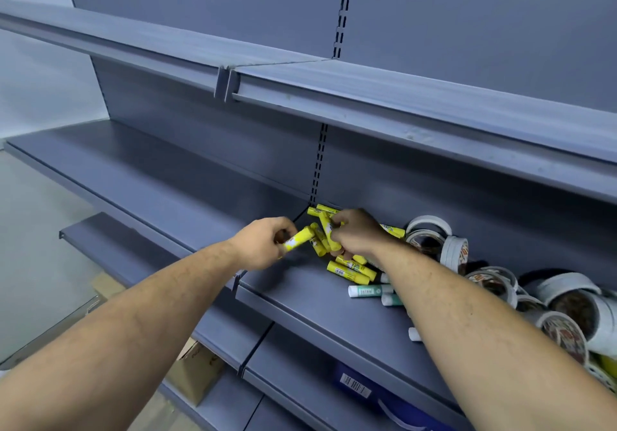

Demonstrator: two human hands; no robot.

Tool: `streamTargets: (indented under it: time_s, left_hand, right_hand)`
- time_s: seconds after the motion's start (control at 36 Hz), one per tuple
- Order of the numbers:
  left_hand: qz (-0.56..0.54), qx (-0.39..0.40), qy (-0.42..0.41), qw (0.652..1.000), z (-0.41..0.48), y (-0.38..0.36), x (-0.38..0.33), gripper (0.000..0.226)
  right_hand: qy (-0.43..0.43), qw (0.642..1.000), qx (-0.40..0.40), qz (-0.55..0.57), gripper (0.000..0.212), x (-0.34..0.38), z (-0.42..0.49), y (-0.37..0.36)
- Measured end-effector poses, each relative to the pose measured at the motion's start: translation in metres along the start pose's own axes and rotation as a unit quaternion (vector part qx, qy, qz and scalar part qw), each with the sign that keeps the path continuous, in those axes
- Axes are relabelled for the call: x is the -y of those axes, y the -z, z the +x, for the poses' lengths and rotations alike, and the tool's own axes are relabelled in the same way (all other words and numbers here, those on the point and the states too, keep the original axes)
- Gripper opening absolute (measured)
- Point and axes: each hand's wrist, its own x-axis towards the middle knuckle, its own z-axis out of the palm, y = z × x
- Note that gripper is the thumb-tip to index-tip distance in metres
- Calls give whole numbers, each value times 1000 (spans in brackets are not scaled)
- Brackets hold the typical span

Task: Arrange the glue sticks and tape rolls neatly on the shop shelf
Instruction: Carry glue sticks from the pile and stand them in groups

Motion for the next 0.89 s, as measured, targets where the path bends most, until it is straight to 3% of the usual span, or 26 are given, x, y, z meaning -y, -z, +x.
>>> streamTargets:
  time_s: [0.06, 0.08, 0.17, 0.25, 0.28, 0.33, 0.47, 0.75, 0.89]
  left_hand:
    - [-22, 0, 23, 999, 0, 2, -1, 23]
    - [-29, 0, 30, 999, 0, 2, -2, 24]
    - [-49, -1, 28, 998, 0, 3, -4, 36]
    - [-71, 5, -1, 997, -2, 3, -9, 71]
    - [-83, 1, -5, 997, -2, 3, -10, 73]
    - [-101, -7, -9, 995, -2, 2, -11, 69]
    - [-143, -40, -6, 989, -4, 0, -16, 51]
    - [-159, -97, 18, 982, -3, 3, -25, 22]
    - [-166, -118, 21, 979, -2, 4, -31, 21]
  right_hand:
    - [8, 997, 7, 74, 61, -3, 0, 3]
    - [15, 996, 15, 91, 64, -4, -1, 4]
    - [29, 995, 34, 92, 46, -5, -4, 8]
    - [29, 995, 25, 89, 33, -6, -4, 9]
    - [30, 995, 25, 92, 29, -6, -4, 9]
    - [30, 995, 32, 93, 27, -8, -5, 11]
    - [45, 996, 43, 59, 49, -12, -5, 12]
    - [50, 995, 21, 80, 27, -14, -8, 13]
    - [45, 994, 36, 91, 40, -14, -15, 20]
